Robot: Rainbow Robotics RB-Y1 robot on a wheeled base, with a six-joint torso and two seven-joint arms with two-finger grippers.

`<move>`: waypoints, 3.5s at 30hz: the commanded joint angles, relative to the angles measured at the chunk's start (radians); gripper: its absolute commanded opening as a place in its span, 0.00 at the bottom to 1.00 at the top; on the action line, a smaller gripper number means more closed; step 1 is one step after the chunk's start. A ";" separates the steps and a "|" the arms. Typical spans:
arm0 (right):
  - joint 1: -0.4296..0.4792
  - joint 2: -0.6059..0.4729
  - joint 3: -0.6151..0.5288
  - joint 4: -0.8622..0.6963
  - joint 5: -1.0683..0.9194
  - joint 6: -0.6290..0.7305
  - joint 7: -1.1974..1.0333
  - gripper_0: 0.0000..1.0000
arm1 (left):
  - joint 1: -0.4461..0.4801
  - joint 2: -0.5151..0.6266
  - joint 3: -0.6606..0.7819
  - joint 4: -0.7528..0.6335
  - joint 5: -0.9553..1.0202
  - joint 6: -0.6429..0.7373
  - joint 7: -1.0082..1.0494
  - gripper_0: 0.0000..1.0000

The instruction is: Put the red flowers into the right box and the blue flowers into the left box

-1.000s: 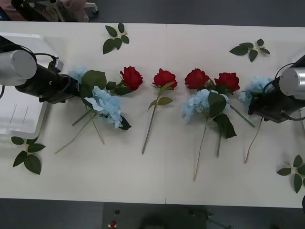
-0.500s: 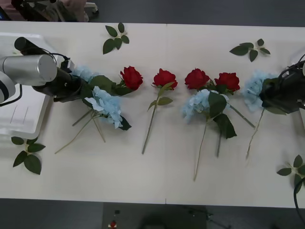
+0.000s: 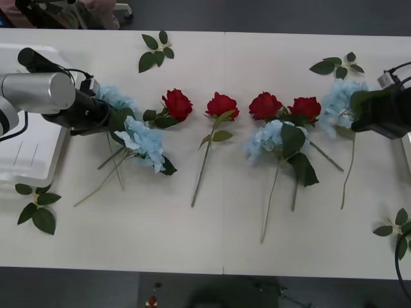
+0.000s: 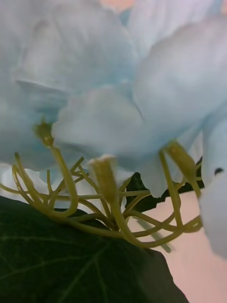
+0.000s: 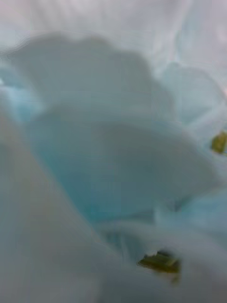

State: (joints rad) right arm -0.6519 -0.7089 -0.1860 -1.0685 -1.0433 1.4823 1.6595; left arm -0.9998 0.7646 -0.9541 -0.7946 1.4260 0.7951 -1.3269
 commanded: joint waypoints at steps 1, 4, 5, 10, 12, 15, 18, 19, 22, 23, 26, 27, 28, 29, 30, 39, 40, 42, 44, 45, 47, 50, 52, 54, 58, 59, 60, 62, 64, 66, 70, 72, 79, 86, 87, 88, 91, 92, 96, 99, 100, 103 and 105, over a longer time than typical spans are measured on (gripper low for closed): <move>-0.023 -0.060 -0.086 -0.114 -0.115 0.072 0.160 0.00 | -0.085 0.111 0.002 -0.118 -0.007 0.024 0.011 0.00; -0.023 -0.060 -0.113 -0.163 -0.271 0.087 0.243 0.00 | -0.135 0.193 0.017 -0.215 -0.016 0.119 -0.058 0.00; -0.023 -0.060 -0.115 -0.166 -0.302 0.082 0.253 0.00 | -0.145 0.208 0.021 -0.230 -0.019 0.144 -0.072 0.00; -0.023 -0.024 -0.113 -0.202 -0.529 0.023 0.364 0.00 | -0.195 0.354 0.074 -0.290 -0.088 0.372 -0.236 0.00; -0.028 0.019 -0.099 -0.211 -0.609 -0.008 0.416 0.00 | -0.189 0.412 0.067 -0.276 -0.188 0.386 -0.359 0.00; -0.048 0.105 -0.098 -0.219 -0.672 -0.037 0.487 0.00 | -0.157 0.443 0.067 -0.264 -0.325 0.357 -0.452 0.00; -0.088 0.206 -0.109 -0.219 -0.689 -0.039 0.539 0.00 | -0.115 0.450 0.067 -0.232 -0.380 0.320 -0.456 0.00; -0.095 0.227 -0.113 -0.219 -0.687 -0.037 0.548 0.00 | -0.105 0.450 0.067 -0.224 -0.392 0.309 -0.456 0.00; -0.126 0.324 -0.139 -0.219 -0.670 -0.040 0.562 0.00 | -0.048 0.449 0.067 -0.187 -0.406 0.234 -0.454 0.00; -0.135 0.352 -0.150 -0.219 -0.647 -0.040 0.565 0.00 | -0.029 0.447 0.067 -0.180 -0.401 0.210 -0.452 0.00; -0.155 0.402 -0.159 -0.219 -0.620 -0.040 0.575 0.00 | 0.003 0.437 0.067 -0.173 -0.400 0.171 -0.448 0.00; -0.160 0.419 -0.158 -0.219 -0.620 -0.042 0.580 0.00 | 0.010 0.435 0.067 -0.167 -0.400 0.151 -0.448 0.18; -0.163 0.428 -0.158 -0.219 -0.620 -0.042 0.580 0.00 | 0.013 0.435 0.067 -0.166 -0.400 0.141 -0.448 0.37; -0.166 0.440 -0.156 -0.219 -0.613 -0.043 0.582 0.00 | 0.017 0.435 0.067 -0.160 -0.400 0.121 -0.449 0.73; -0.169 0.456 -0.156 -0.219 -0.600 -0.046 0.583 0.00 | 0.017 0.437 0.067 -0.153 -0.398 0.113 -0.449 0.97; -0.183 0.534 -0.105 -0.219 -0.561 -0.131 0.580 0.00 | 0.015 0.502 0.067 -0.247 -0.295 0.096 -0.472 1.00; -0.183 0.542 -0.096 -0.219 -0.561 -0.140 0.583 0.00 | 0.013 0.516 0.067 -0.284 -0.253 0.095 -0.479 1.00; -0.183 0.552 -0.084 -0.219 -0.561 -0.154 0.580 0.00 | 0.013 0.547 0.075 -0.365 -0.150 0.095 -0.506 1.00; -0.184 0.560 -0.066 -0.219 -0.561 -0.181 0.579 0.00 | 0.013 0.575 0.101 -0.488 0.039 0.092 -0.531 1.00; -0.184 0.560 -0.061 -0.219 -0.561 -0.188 0.579 0.00 | 0.015 0.575 0.109 -0.508 0.080 0.092 -0.531 1.00; -0.186 0.566 -0.039 -0.219 -0.561 -0.215 0.579 0.00 | 0.021 0.555 0.150 -0.580 0.241 0.092 -0.532 1.00; -0.187 0.566 -0.018 -0.219 -0.561 -0.244 0.579 0.00 | 0.053 0.498 0.206 -0.661 0.415 0.092 -0.532 1.00; -0.186 0.566 -0.007 -0.219 -0.561 -0.258 0.579 0.00 | 0.084 0.444 0.232 -0.684 0.545 0.092 -0.557 1.00; -0.187 0.566 -0.004 -0.219 -0.561 -0.263 0.579 0.00 | 0.106 0.395 0.238 -0.704 0.619 0.087 -0.609 1.00; -0.186 0.566 0.000 -0.219 -0.561 -0.269 0.582 0.00 | 0.165 0.323 0.241 -0.781 0.657 0.010 -0.703 1.00; -0.187 0.566 0.000 -0.219 -0.561 -0.272 0.582 0.00 | 0.182 0.308 0.241 -0.805 0.646 -0.014 -0.718 1.00; -0.187 0.566 0.002 -0.219 -0.560 -0.274 0.582 0.00 | 0.194 0.292 0.241 -0.822 0.637 -0.028 -0.721 1.00; -0.187 0.568 0.005 -0.219 -0.561 -0.278 0.582 0.00 | 0.199 0.271 0.241 -0.842 0.622 -0.030 -0.722 1.00; -0.187 0.568 0.011 -0.219 -0.561 -0.286 0.583 0.00 | 0.198 0.251 0.239 -0.858 0.603 -0.030 -0.722 1.00; -0.187 0.568 0.022 -0.219 -0.561 -0.298 0.582 0.00 | 0.199 0.214 0.241 -0.864 0.571 -0.045 -0.722 0.92; -0.187 0.568 0.039 -0.219 -0.561 -0.324 0.583 0.00 | 0.198 0.165 0.241 -0.851 0.539 -0.093 -0.715 0.00; -0.187 0.568 0.046 -0.219 -0.563 -0.333 0.582 0.00 | 0.196 0.137 0.242 -0.838 0.531 -0.119 -0.721 0.00; -0.187 0.568 0.051 -0.219 -0.570 -0.336 0.579 0.00 | 0.191 0.059 0.301 -0.796 0.419 -0.159 -0.727 0.00; -0.187 0.568 0.060 -0.219 -0.583 -0.350 0.579 0.00 | 0.187 0.096 0.305 -0.799 0.433 -0.159 -0.732 0.00; -0.186 0.568 0.060 -0.219 -0.586 -0.355 0.579 0.00 | 0.187 0.099 0.305 -0.798 0.432 -0.159 -0.733 0.00; -0.187 0.566 0.060 -0.219 -0.586 -0.356 0.579 0.00 | 0.187 0.104 0.305 -0.799 0.432 -0.159 -0.736 0.00; -0.187 0.566 0.062 -0.219 -0.590 -0.359 0.579 0.00 | 0.187 0.121 0.305 -0.798 0.432 -0.159 -0.742 0.00; -0.187 0.568 0.062 -0.219 -0.590 -0.359 0.577 0.00 | 0.187 0.128 0.305 -0.798 0.432 -0.159 -0.742 0.00; -0.193 0.566 0.054 -0.219 -0.554 -0.349 0.592 0.77 | 0.188 0.208 0.305 -0.807 0.453 -0.157 -0.745 0.00; -0.204 0.565 0.042 -0.219 -0.518 -0.332 0.597 0.89 | 0.187 0.272 0.305 -0.821 0.482 -0.145 -0.747 0.00; -0.204 0.563 0.039 -0.219 -0.518 -0.326 0.598 0.90 | 0.188 0.292 0.305 -0.828 0.502 -0.135 -0.747 0.00; -0.204 0.560 0.037 -0.219 -0.521 -0.307 0.597 0.91 | 0.190 0.351 0.305 -0.839 0.541 -0.119 -0.747 0.00; -0.204 0.556 0.036 -0.219 -0.520 -0.283 0.588 0.91 | 0.196 0.418 0.305 -0.827 0.557 -0.079 -0.747 0.00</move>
State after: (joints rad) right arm -0.8096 -0.1479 -0.1490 -1.2552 -1.5585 1.1800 2.2055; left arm -0.7885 1.0944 -0.6573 -1.6078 1.9644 0.6781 -2.0442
